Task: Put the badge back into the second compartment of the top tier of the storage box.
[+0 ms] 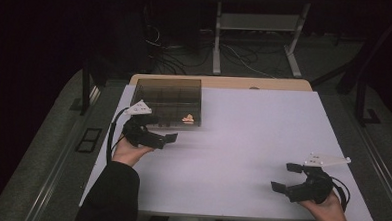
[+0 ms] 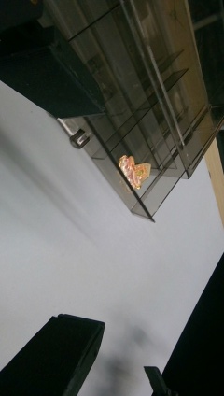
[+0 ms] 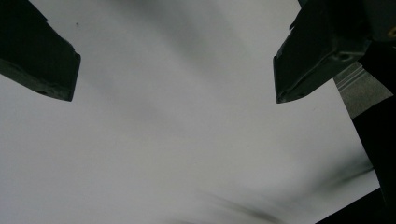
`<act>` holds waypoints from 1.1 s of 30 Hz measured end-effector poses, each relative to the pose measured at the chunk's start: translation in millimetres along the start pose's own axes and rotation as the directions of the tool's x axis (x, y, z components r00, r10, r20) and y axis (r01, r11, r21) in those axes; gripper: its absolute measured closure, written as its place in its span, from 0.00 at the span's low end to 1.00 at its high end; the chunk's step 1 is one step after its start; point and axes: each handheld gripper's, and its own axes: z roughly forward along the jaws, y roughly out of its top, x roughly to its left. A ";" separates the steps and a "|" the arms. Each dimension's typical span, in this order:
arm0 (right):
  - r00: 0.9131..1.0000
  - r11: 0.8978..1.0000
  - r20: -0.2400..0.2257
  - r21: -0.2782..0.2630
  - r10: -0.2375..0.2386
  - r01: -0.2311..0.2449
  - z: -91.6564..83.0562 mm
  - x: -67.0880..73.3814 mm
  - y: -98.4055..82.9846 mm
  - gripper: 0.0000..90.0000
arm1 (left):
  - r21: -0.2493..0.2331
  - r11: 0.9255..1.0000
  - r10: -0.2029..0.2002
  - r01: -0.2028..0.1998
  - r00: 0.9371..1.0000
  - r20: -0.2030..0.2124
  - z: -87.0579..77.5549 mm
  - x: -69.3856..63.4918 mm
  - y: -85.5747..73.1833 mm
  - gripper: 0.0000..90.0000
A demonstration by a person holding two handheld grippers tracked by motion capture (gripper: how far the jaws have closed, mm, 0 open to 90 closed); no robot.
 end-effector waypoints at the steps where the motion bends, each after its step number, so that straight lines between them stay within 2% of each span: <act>1: 1.000 1.000 0.000 0.002 0.001 -0.001 0.2 0.2 0.1 0.00 | -0.005 1.000 -0.005 0.005 1.000 0.000 -0.2 -1.0 -1.7 0.00; 19: 1.000 1.000 -0.001 0.006 -0.004 0.004 2.2 1.5 0.6 0.00 | -0.043 0.999 -0.017 0.018 1.000 0.020 -4.1 -18.3 -27.4 0.00; 33: 1.000 1.000 -0.001 0.007 0.002 -0.002 2.4 1.1 0.5 0.00 | -0.062 0.998 -0.017 0.019 0.999 0.030 -6.8 -31.4 -55.7 0.00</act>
